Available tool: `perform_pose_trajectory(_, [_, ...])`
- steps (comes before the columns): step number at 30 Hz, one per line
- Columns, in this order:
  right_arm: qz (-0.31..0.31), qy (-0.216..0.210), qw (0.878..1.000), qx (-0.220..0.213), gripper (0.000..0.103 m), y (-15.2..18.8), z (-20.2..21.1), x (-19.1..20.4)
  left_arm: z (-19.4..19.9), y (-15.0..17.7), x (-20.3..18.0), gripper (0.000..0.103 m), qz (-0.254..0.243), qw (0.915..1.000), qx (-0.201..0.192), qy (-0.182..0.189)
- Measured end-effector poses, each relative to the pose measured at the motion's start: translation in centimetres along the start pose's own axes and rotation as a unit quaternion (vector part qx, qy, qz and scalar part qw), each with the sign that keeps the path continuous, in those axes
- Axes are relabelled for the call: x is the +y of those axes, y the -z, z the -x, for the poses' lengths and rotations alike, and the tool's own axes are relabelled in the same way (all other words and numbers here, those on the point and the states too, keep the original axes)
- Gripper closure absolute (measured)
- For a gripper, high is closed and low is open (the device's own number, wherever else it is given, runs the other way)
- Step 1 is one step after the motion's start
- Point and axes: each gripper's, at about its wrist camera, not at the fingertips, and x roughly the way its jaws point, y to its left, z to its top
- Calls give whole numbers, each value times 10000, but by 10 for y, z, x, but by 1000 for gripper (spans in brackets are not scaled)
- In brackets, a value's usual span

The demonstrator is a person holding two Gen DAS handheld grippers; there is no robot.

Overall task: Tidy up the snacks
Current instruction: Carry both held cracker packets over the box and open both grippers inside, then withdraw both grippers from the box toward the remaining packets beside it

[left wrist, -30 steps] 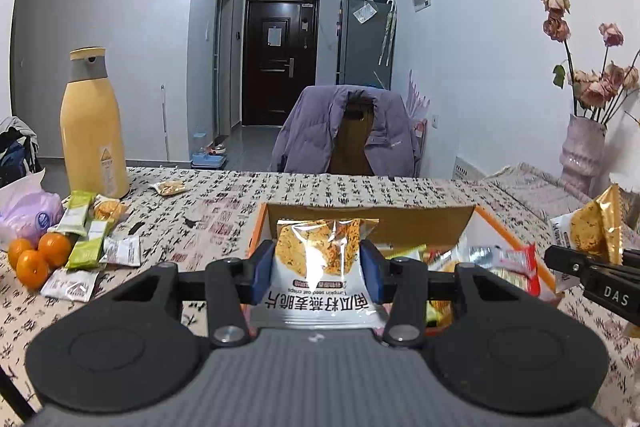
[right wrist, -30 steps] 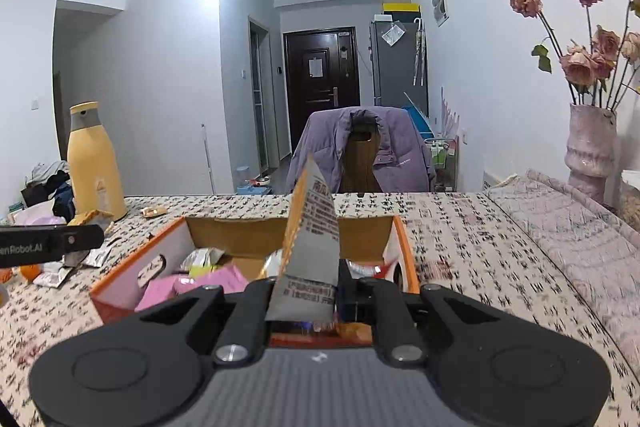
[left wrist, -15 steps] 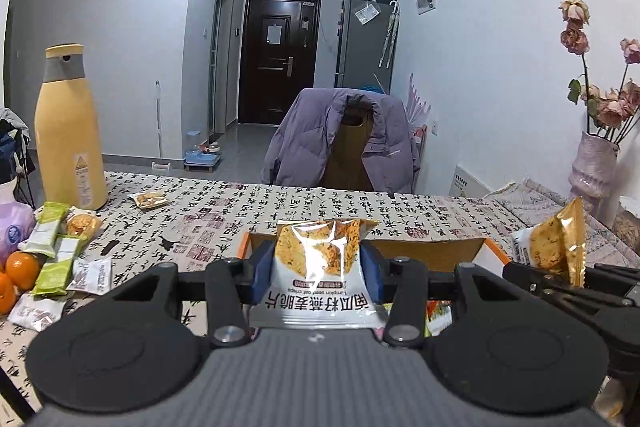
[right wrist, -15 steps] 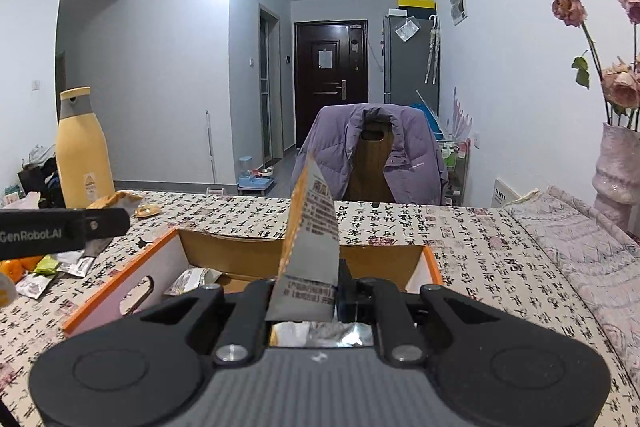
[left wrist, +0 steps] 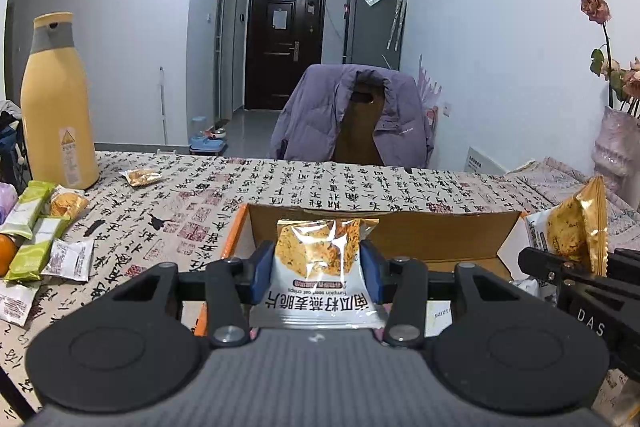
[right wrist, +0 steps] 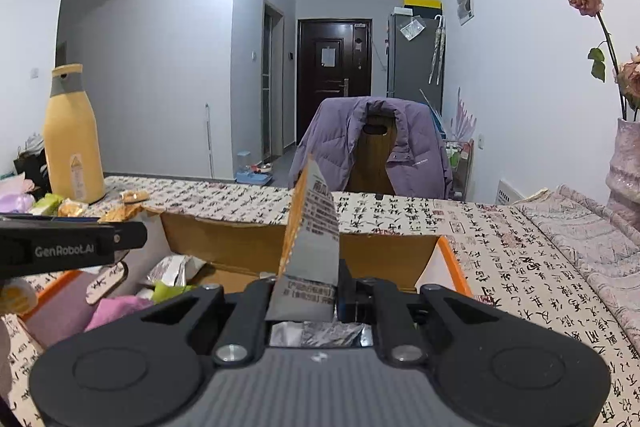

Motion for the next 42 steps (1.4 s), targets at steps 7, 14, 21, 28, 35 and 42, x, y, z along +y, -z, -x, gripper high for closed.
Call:
perform_pose_trajectory(7, [-167,42,9999,17,76,3,1,-6,1,6,4,44,21,9998,-64,206])
perform_pose_trajectory(14, [-555,32,9982,-245,0,4,12,-20,12,4,5,0,102,9991,-416,-3])
perform_pose_trajectory(21, [-602,85,9978,-247,0,5,13,-22,12,3,7,0,155,9992,-366,-4])
perform_pose_trajectory(28, [-579,58,9982,-162,0,3,12,-21,10,-1,8,0,291,9992,-242,90])
perform_pose_trajectory(35, [-418,87,9988,-247,0,-10,28,-12,20,-10,7,0,351,9991,-200,113])
perform_pose_trajectory(42, [-363,107,9989,-292,0,-12,55,-3,48,-13,15,0,402,9987,-301,43])
